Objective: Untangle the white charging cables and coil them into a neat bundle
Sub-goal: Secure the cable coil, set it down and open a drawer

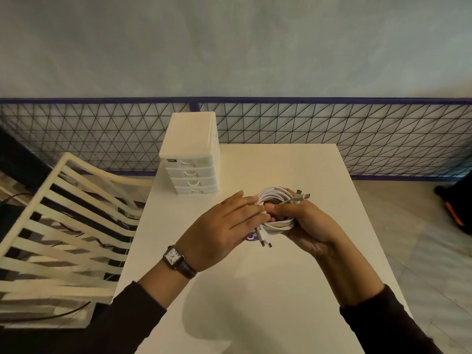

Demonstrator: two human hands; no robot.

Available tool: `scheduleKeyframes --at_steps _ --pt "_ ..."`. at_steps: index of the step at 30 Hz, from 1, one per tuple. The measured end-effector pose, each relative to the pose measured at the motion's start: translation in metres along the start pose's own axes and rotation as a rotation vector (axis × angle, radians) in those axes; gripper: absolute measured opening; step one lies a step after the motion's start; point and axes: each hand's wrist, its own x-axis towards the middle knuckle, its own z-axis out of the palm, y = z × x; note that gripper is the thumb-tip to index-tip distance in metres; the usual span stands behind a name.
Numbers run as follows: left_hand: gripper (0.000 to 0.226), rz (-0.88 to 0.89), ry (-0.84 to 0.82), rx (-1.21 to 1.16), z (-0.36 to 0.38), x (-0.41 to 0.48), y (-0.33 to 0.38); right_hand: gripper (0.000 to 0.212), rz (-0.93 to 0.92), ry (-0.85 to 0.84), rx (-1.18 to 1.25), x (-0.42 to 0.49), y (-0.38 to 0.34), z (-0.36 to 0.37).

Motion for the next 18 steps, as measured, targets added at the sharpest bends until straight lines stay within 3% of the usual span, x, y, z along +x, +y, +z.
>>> scheduleKeyframes --at_steps 7,11,13,16,18 --pt "0.032 0.022 0.004 -0.067 0.002 0.000 0.001 0.019 0.042 0.060 -0.043 0.000 -0.001 -0.002" --pt "0.027 -0.110 0.014 -0.151 0.000 0.002 -0.002 0.026 0.071 0.035 -0.159 -0.002 0.000 0.000" --pt "0.025 -0.365 0.079 -0.348 -0.003 0.005 0.002 0.039 0.096 0.053 -0.208 -0.005 0.000 -0.001" --pt "0.017 -0.990 0.280 -0.847 -0.004 0.014 0.011 0.040 0.055 0.115 -0.201 -0.009 0.003 -0.001" --pt "0.010 -1.309 0.413 -1.086 0.002 0.018 0.013 0.048 -0.027 0.235 -0.230 -0.011 0.008 0.003"
